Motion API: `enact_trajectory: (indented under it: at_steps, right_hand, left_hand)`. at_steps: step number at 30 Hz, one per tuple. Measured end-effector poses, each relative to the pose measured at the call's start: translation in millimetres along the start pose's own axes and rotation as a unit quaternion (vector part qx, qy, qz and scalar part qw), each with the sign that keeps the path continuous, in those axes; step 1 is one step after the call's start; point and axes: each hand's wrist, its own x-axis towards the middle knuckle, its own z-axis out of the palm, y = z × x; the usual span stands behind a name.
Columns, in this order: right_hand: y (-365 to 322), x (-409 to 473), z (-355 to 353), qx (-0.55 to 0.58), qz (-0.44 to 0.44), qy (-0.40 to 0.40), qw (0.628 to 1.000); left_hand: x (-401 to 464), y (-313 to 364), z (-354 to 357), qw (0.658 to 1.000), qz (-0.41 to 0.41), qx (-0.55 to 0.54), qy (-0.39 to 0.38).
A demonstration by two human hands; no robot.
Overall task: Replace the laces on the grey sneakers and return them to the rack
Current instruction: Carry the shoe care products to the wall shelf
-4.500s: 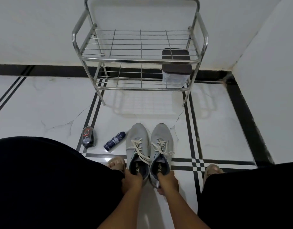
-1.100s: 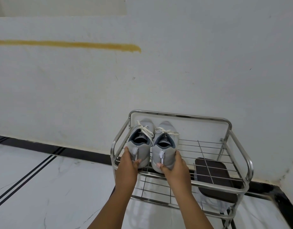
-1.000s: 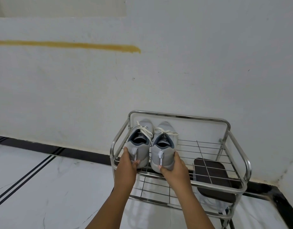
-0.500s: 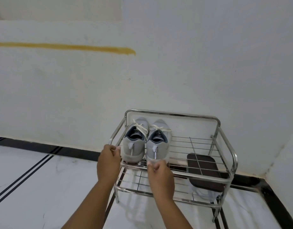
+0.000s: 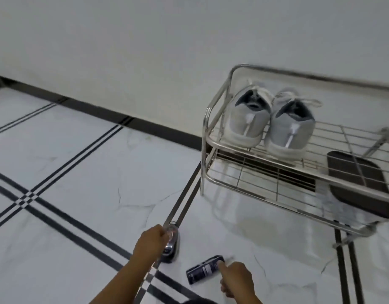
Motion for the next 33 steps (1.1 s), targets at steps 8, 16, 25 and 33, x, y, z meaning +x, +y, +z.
enact_trajectory:
  at_steps: [8, 16, 25, 33]
  right_hand:
    - [3.7, 56.5, 48.4, 0.11, 0.1, -0.052, 0.988]
    - [-3.5, 62.8, 45.2, 0.167, 0.075, -0.034, 0.983]
    - [-22.8, -27.2, -37.3, 0.102, -0.171, 0.052, 0.979]
    - [-42.3, -148.9, -187.1, 0.034, -0.31, 0.157, 0.937]
  left_hand:
    - [34.3, -18.6, 77.5, 0.997, -0.072, 0.017, 0.037]
    - [36.0, -17.8, 85.9, 0.994, -0.062, 0.076, 0.043]
    - [-29.1, 43.4, 21.5, 0.991, 0.08, 0.011, 0.102]
    - [-134.0, 183.8, -108.9, 0.962, 0.259, -0.084, 0.027]
